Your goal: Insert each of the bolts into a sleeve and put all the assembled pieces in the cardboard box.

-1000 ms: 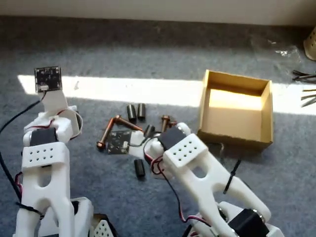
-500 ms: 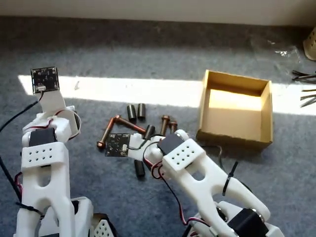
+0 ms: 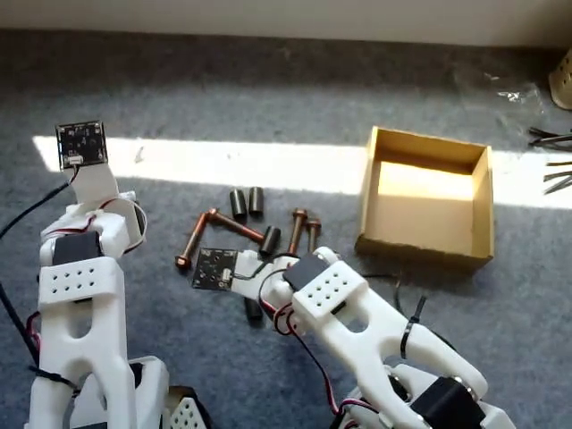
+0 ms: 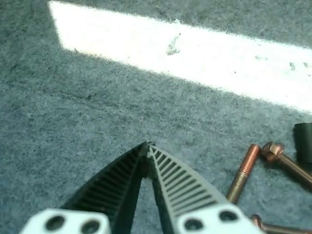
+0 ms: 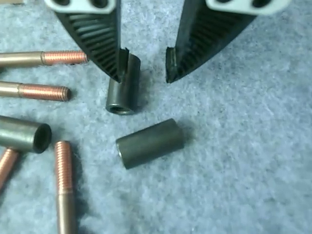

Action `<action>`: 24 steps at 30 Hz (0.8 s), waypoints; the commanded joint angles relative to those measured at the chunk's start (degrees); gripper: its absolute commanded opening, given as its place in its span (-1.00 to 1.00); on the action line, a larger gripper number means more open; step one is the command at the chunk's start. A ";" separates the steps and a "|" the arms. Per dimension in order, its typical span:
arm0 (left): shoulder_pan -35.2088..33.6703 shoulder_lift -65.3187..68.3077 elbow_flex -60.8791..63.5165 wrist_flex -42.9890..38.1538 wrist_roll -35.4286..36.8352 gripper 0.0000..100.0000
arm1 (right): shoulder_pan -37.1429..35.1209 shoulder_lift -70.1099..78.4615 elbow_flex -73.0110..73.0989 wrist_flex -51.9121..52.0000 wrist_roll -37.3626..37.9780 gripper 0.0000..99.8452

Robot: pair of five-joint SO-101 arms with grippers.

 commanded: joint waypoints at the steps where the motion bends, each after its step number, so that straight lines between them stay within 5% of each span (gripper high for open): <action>1: 1.19 0.22 -0.48 -0.97 0.44 -0.98 | 0.66 -0.84 -0.04 -1.98 -0.18 -0.74; 24: 1.19 0.22 -0.40 -1.14 0.26 -0.98 | 2.95 -0.22 0.31 -6.37 -0.35 -0.64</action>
